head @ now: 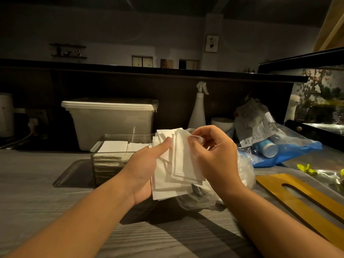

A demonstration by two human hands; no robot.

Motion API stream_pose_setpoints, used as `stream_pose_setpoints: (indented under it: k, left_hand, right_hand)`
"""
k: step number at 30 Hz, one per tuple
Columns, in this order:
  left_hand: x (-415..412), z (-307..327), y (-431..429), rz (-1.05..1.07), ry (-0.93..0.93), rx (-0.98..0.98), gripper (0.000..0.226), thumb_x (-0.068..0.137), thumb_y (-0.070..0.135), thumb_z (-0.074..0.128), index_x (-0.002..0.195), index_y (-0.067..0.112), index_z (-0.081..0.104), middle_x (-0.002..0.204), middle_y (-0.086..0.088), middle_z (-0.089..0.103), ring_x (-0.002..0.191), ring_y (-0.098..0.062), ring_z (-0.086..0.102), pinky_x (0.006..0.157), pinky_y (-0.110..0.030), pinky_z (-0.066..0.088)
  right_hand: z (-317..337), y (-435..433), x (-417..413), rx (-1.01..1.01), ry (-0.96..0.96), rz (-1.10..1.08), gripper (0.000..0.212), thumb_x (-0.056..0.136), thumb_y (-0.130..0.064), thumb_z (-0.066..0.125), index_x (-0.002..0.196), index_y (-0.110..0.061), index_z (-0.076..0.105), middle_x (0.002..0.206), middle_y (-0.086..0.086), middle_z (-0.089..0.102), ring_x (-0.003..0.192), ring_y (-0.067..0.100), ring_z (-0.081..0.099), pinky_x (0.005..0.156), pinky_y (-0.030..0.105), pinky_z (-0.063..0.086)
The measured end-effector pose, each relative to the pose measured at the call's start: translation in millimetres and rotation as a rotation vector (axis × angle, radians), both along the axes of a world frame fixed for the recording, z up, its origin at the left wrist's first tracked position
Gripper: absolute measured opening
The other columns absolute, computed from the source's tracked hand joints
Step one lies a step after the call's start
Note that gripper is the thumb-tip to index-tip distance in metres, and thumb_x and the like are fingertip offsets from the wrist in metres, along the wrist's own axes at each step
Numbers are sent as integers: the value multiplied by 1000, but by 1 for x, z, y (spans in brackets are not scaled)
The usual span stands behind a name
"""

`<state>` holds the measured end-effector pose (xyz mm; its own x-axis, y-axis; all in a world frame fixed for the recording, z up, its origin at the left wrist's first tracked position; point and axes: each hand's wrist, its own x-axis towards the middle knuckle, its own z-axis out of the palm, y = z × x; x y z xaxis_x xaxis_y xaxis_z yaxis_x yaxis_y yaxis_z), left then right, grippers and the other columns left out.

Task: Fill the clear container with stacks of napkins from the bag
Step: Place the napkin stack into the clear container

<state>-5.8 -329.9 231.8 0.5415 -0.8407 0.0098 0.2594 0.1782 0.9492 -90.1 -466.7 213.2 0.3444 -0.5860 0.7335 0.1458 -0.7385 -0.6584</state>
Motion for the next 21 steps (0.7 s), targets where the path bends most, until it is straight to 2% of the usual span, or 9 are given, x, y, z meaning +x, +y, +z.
stream_pose_setpoints:
  k: [4, 7, 10, 13, 16, 18, 21]
  left_hand:
    - [2, -2, 1, 6, -69, 12, 21, 94, 19, 60, 113, 11, 68, 99, -14, 76, 88, -30, 75, 72, -42, 61]
    - [5, -3, 0, 53, -89, 18, 20, 96, 15, 59, 113, 11, 68, 99, -14, 76, 88, -30, 75, 69, -41, 61]
    - [12, 0, 2, 98, -109, -5, 16, 95, 14, 60, 107, 12, 70, 92, -11, 77, 80, -26, 76, 62, -37, 60]
    - [22, 3, 6, 153, -76, -28, 15, 94, 13, 61, 107, 14, 69, 94, -11, 77, 82, -28, 76, 70, -42, 60]
    - [27, 5, 8, 171, -73, -29, 25, 93, 15, 64, 118, 14, 67, 101, -11, 77, 89, -30, 75, 76, -47, 59]
    - [27, 4, 8, 179, -82, -19, 25, 92, 18, 65, 116, 17, 67, 97, -9, 77, 83, -28, 75, 68, -43, 59]
    - [26, 2, 6, 171, -82, -8, 18, 93, 17, 63, 110, 19, 67, 92, -8, 77, 79, -27, 74, 64, -39, 58]
  right_hand:
    - [0, -1, 0, -34, 9, -36, 9, 88, -25, 74, 90, -30, 66, 90, -16, 64, 83, 1, 59, 65, 10, 47]
    - [3, -2, 1, 60, -1, 15, 8, 89, -24, 73, 89, -29, 67, 95, -14, 64, 90, -1, 58, 69, 9, 49]
    - [8, -8, -2, 262, -65, 147, 3, 90, -18, 71, 89, -21, 71, 87, -9, 69, 88, 9, 65, 71, 21, 57]
    - [16, -13, -6, 377, -102, 226, 6, 90, -11, 71, 86, -16, 70, 80, -5, 70, 83, 15, 66, 68, 23, 56]
    - [24, -11, -14, 484, -112, 544, 13, 82, -2, 73, 78, -13, 68, 77, -1, 68, 77, 16, 65, 63, 24, 54]
    - [26, -7, -16, 458, -43, 688, 13, 77, -3, 77, 76, -13, 69, 80, 3, 69, 78, 18, 67, 63, 26, 56]
    - [21, 1, -10, 371, 13, 602, 10, 83, -6, 77, 80, -13, 71, 86, 4, 71, 85, 19, 69, 70, 26, 55]
